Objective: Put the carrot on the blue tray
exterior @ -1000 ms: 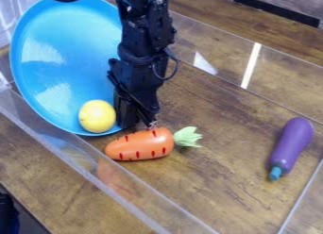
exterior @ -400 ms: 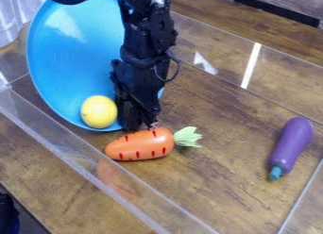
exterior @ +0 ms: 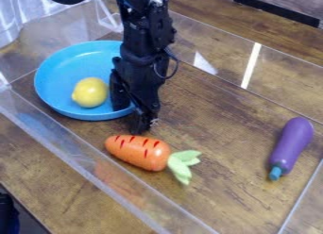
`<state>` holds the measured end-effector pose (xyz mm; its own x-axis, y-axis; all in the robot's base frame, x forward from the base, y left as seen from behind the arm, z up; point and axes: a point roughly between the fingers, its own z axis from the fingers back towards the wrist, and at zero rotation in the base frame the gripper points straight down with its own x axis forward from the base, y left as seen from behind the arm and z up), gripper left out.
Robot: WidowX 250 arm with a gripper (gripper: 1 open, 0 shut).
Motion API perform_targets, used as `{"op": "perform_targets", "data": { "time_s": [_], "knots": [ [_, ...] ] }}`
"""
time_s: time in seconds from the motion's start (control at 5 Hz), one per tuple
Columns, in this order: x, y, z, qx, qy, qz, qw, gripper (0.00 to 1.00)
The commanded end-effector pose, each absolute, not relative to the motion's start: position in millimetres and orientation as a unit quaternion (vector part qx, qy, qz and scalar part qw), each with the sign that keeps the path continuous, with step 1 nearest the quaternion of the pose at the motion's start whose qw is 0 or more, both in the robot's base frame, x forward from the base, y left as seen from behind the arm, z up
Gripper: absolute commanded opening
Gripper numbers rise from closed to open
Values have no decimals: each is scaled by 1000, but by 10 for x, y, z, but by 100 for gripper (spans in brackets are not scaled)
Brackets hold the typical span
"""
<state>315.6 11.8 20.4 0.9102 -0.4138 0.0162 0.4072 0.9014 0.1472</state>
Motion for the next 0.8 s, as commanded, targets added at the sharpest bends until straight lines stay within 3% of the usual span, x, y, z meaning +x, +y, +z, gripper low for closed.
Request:
{"op": "perform_targets", "data": {
  "time_s": [0.0, 0.2, 0.6],
  "knots": [
    [3135, 68, 183, 66, -25, -218, 973, 100],
    [3133, 58, 170, 65, -26, -221, 973, 0],
    [3115, 28, 188, 63, -29, -228, 971, 0]
  ]
}}
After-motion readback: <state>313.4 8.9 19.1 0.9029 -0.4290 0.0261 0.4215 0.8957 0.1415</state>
